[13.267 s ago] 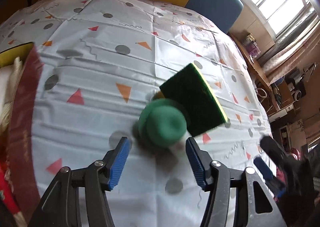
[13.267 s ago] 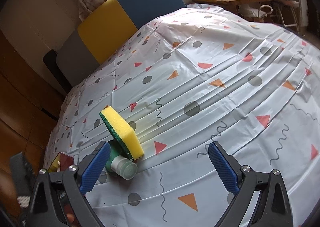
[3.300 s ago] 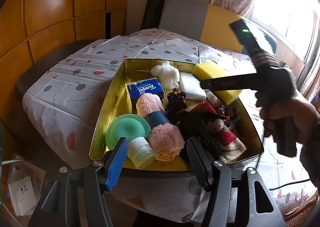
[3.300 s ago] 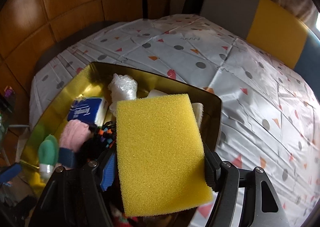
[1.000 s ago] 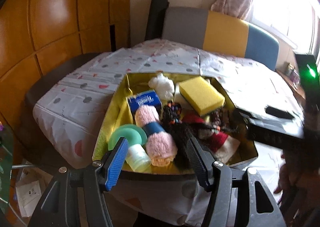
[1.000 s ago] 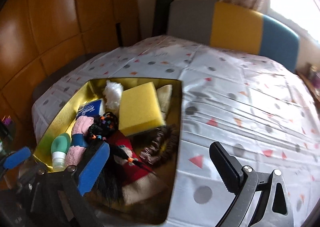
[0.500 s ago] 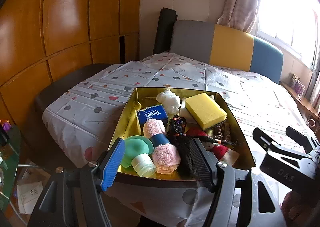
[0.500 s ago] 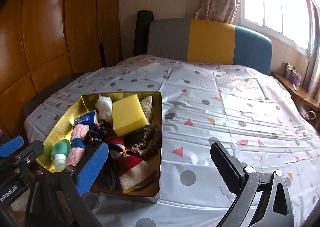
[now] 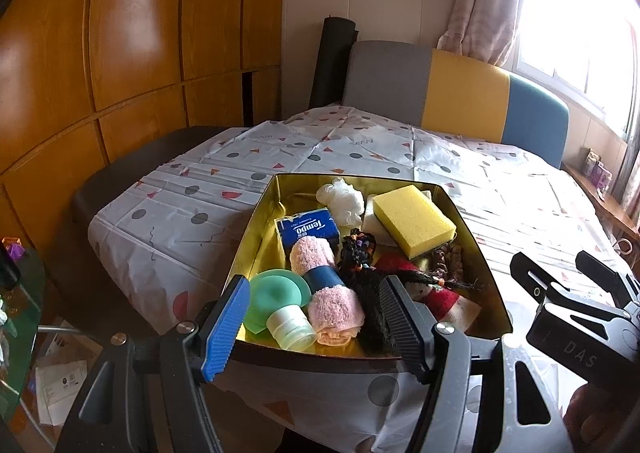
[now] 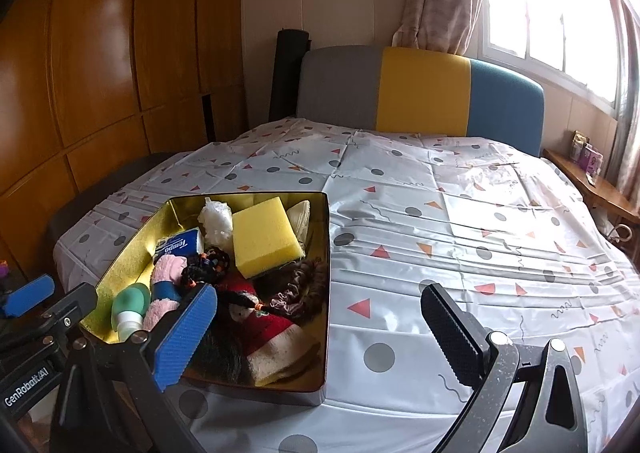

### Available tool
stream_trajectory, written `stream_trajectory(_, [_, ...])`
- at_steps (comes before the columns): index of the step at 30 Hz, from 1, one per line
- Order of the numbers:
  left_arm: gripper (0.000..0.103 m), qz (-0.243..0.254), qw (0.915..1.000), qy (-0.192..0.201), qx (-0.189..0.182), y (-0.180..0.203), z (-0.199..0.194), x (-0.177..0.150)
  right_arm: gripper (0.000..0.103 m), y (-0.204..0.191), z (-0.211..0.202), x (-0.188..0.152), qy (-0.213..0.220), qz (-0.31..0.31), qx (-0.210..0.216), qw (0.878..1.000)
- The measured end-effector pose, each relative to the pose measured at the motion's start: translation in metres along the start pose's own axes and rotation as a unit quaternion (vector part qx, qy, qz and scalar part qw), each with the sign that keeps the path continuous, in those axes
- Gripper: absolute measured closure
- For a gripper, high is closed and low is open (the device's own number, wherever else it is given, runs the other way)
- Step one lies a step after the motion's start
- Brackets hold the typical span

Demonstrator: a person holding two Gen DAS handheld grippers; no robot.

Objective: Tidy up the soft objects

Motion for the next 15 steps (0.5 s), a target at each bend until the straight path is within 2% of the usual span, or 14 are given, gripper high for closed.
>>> stream_trajectory(15, [0.035,-0.001,1.0,-0.001,0.001,-0.001,0.0004,-0.0006,0.0,-0.0014,-0.0004,-0.0008,0.0,-0.002,0.003,1.0])
Point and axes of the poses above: each gripper's, at about its wrist camera, not at the fingertips, and z roughly the way its jaws point, y to its right, x to its top, the point moved 4 cm from there along z, roughly the way its jaws point, and after that the axes turned 12 degrees about -x, right-handed, at the moved point
